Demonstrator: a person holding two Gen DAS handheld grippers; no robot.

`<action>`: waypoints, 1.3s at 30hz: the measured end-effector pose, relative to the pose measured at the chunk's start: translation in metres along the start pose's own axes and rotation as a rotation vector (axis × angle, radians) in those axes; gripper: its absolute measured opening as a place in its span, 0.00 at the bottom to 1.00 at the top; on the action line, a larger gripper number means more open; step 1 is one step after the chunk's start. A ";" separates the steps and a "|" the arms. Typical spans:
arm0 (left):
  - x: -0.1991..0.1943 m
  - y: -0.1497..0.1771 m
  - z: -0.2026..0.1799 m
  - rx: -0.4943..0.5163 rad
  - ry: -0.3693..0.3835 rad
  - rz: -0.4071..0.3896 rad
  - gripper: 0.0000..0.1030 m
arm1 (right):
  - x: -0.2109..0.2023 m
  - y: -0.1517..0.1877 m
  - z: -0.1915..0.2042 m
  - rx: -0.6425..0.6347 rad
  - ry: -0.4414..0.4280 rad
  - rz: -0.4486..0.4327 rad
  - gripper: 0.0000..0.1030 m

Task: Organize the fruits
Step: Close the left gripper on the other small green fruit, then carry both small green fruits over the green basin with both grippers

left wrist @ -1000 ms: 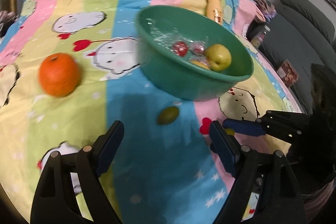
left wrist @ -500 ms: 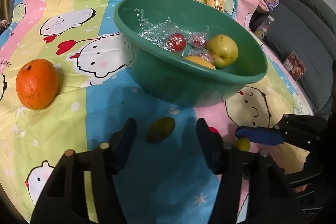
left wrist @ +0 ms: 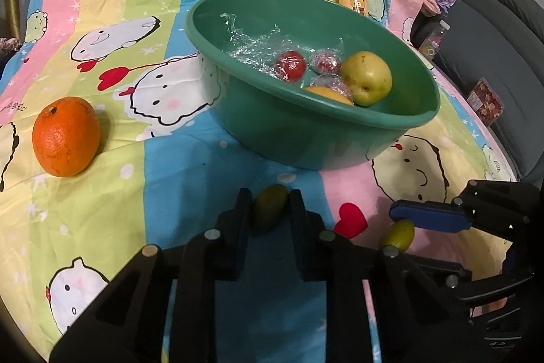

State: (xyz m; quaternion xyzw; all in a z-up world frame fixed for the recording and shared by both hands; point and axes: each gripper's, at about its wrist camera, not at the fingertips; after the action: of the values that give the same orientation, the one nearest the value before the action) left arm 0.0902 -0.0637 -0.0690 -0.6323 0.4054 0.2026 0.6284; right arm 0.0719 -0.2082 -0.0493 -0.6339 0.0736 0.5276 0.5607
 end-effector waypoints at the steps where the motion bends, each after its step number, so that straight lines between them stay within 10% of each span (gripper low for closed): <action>1: 0.000 0.000 0.000 -0.001 -0.001 -0.001 0.21 | 0.000 0.000 0.000 0.001 0.001 -0.001 0.34; 39: -0.056 0.007 0.000 -0.073 0.024 -0.066 0.21 | -0.017 -0.002 0.007 -0.005 -0.029 -0.064 0.34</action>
State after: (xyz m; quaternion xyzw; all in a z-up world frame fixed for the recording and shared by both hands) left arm 0.0518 -0.0486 -0.0310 -0.6702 0.3844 0.1888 0.6062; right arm 0.0617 -0.2108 -0.0336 -0.6297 0.0439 0.5189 0.5765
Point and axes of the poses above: each gripper's, at about its wrist camera, not at the fingertips, and x roughly the way its jaws point, z to its left, y to its underside, and after that the axes turned 4 degrees about -y, right-handed
